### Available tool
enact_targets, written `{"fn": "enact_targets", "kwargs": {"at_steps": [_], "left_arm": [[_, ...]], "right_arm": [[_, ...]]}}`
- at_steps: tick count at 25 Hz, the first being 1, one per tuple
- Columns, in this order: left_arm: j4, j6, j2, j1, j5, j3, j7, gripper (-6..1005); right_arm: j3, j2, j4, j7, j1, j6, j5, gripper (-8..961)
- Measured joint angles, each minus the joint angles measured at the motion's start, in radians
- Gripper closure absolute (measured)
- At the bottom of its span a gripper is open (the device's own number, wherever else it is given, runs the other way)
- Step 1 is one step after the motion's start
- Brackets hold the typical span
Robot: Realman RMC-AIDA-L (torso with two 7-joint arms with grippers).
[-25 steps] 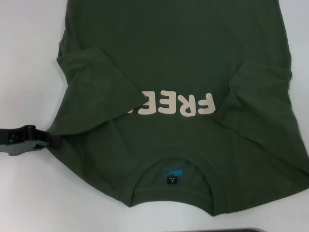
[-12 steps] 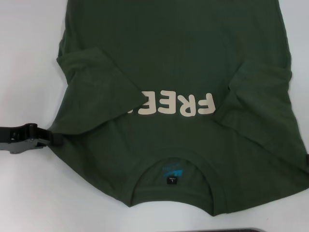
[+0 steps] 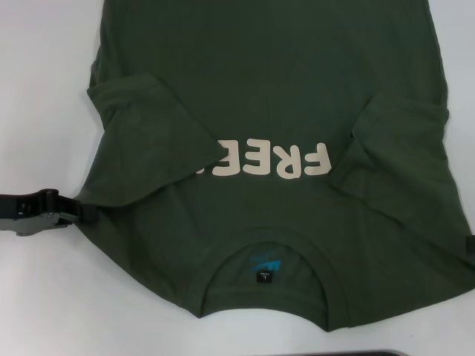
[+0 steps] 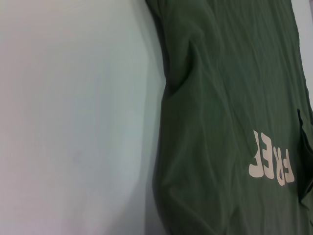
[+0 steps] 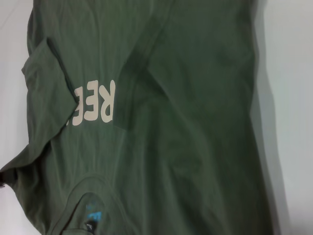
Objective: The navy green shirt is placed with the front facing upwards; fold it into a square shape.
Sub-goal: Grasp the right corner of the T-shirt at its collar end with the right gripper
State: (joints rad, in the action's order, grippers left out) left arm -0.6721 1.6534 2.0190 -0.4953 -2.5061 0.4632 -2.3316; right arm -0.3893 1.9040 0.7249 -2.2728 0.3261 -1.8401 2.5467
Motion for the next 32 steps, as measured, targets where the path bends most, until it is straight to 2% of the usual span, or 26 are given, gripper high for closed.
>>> {"fn": "enact_targets", "kwargs": {"at_steps": [21,32], "left_arm": [[0.002,-0.002,0.001,-0.002,0.001,0.000,0.000,974],[0.002,-0.002,0.001,0.002,0.001,0.000,0.000,974]], "right_arm": [[-0.023,-0.005,-0.029,0.003,0.007,0.025,0.002,11],[-0.025,0.002,-0.035,0.004,0.012,0.030,0.005,12]]}}
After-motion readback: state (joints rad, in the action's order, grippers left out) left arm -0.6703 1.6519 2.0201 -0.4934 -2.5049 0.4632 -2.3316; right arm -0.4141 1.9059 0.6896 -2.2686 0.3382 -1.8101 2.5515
